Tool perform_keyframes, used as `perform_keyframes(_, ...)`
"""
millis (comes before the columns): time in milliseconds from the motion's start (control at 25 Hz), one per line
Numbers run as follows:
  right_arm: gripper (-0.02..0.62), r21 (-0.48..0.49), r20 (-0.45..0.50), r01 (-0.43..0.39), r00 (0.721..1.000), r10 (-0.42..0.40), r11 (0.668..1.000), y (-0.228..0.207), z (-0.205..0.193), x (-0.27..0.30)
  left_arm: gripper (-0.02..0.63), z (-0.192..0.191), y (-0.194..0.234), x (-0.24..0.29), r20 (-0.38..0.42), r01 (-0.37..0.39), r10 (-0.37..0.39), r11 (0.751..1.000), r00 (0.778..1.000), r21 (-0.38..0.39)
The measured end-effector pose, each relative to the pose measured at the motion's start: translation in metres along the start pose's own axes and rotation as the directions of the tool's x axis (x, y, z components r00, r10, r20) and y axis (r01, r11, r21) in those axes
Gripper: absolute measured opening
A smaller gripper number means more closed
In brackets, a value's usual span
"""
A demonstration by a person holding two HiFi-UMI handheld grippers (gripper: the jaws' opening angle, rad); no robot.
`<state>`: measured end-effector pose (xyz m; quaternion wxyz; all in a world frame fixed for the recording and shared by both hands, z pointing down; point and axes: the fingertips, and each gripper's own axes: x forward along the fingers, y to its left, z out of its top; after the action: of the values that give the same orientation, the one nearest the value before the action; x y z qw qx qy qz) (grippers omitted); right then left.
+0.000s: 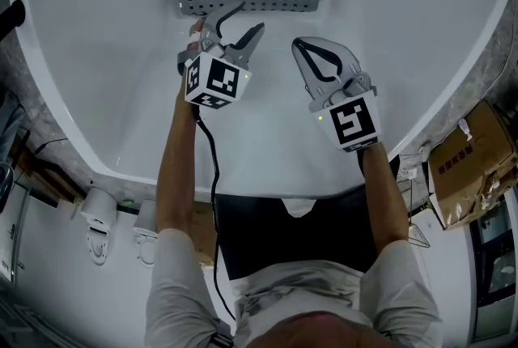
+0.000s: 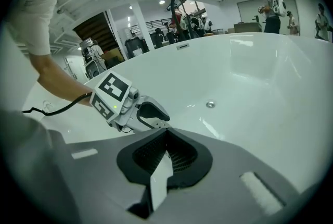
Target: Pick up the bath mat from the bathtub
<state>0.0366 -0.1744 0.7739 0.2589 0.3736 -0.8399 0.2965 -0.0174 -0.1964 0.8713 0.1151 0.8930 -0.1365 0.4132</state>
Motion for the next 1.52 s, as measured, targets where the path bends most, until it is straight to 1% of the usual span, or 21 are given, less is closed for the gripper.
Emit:
perform_keyframes(160, 0.003, 0.008, -0.021, -0.011, 1.0, 0.011, 1.0, 0.002, -0.011, 0.005, 0.232, -0.016, -0.001, 0.017, -0.044, 0.011, -0.009, 0.999, 0.999, 0.047)
perform_keyframes(560, 0.003, -0.002, -0.033, -0.037, 0.999, 0.037, 0.999, 0.007, -0.027, 0.016, 0.288, -0.056, 0.004, 0.057, -0.149, 0.047, -0.026, 0.989, 0.988, 0.138)
perform_keyframes(680, 0.003, -0.002, -0.043, -0.046, 0.998, 0.046, 0.999, 0.009, -0.031, 0.017, 0.324, -0.065, 0.006, 0.065, -0.175, 0.06, -0.031, 0.985, 0.984, 0.16)
perform_keyframes(840, 0.003, -0.005, -0.044, -0.05, 0.998, 0.049, 0.999, 0.009, -0.034, 0.019, 0.388, -0.075, 0.005, 0.079, -0.208, 0.092, -0.052, 0.977, 0.977, 0.191)
perform_keyframes(880, 0.003, -0.004, -0.043, -0.049, 0.998, 0.049, 0.999, 0.009, -0.034, 0.019, 0.399, -0.077, 0.004, 0.083, -0.211, 0.104, -0.061, 0.975, 0.975, 0.198)
perform_keyframes(960, 0.003, 0.001, -0.038, -0.049, 0.998, 0.049, 0.999, 0.01, -0.035, 0.019, 0.44, -0.078, 0.002, 0.09, -0.212, 0.123, -0.078, 0.97, 0.974, 0.209)
perform_keyframes(1160, 0.003, 0.02, -0.035, -0.048, 0.998, 0.049, 0.999, 0.01, -0.04, 0.019, 0.503, -0.089, -0.001, 0.105, -0.224, 0.153, -0.099, 0.96, 0.969, 0.234)
perform_keyframes(1320, 0.003, 0.038, -0.026, -0.05, 0.998, 0.051, 0.998, 0.007, -0.049, 0.022, 0.554, -0.101, 0.0, 0.122, -0.227, 0.148, -0.089, 0.955, 0.97, 0.256)
perform_keyframes(1520, 0.003, 0.043, -0.022, -0.052, 0.998, 0.053, 0.998, 0.008, -0.053, 0.022, 0.614, -0.121, 0.006, 0.133, -0.293, 0.154, -0.054, 0.931, 0.955, 0.332)
